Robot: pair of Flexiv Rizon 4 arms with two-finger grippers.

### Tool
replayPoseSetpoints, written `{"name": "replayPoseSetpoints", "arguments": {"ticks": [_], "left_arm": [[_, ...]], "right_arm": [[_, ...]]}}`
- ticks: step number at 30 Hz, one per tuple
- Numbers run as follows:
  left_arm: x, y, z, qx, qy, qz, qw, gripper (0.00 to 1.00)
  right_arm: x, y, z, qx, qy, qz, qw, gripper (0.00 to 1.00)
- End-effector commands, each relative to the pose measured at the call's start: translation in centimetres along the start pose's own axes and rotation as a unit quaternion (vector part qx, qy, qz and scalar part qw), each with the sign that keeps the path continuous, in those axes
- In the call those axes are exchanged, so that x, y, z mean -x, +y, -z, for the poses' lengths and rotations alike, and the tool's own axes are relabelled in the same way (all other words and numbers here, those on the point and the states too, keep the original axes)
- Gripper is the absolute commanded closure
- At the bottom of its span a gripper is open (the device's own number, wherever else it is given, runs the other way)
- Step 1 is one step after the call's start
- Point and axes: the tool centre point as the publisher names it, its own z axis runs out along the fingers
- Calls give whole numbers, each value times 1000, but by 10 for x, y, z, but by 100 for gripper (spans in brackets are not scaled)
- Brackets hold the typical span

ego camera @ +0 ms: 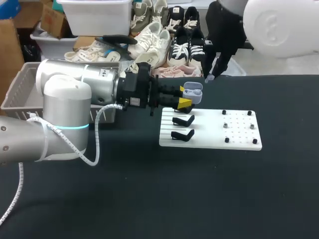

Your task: Pick up each earbud case from the left stands, insert the matching earbuds, close the lid, and place the case in the box.

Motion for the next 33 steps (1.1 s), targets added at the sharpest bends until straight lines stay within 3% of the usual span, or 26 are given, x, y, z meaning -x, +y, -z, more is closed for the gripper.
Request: {"name": "replayPoseSetpoints", "arguments": {"ticks": [1, 6, 10, 17, 26, 33], "left_arm": [[0, 0, 0, 0, -1, 0, 1000, 100], [0, 0, 0, 0, -1, 0, 1000, 100], [0, 0, 0, 0, -1, 0, 1000, 100], [0, 0, 0, 0, -1, 0, 1000, 100], [0, 0, 0, 0, -1, 0, 1000, 100], [0, 0, 0, 0, -1, 0, 1000, 100]], "right_arm": [[-1, 0, 1, -1, 0, 0, 1000, 100], [6, 8, -4, -13, -7, 34, 999, 100], [14, 22, -9, -17, -20, 102, 994, 100], [21, 36, -16, -14, 11, 182, 983, 100], [32, 38, -17, 7, 57, 205, 977, 100], [26, 37, -22, 1, 84, 203, 976, 100]]}}
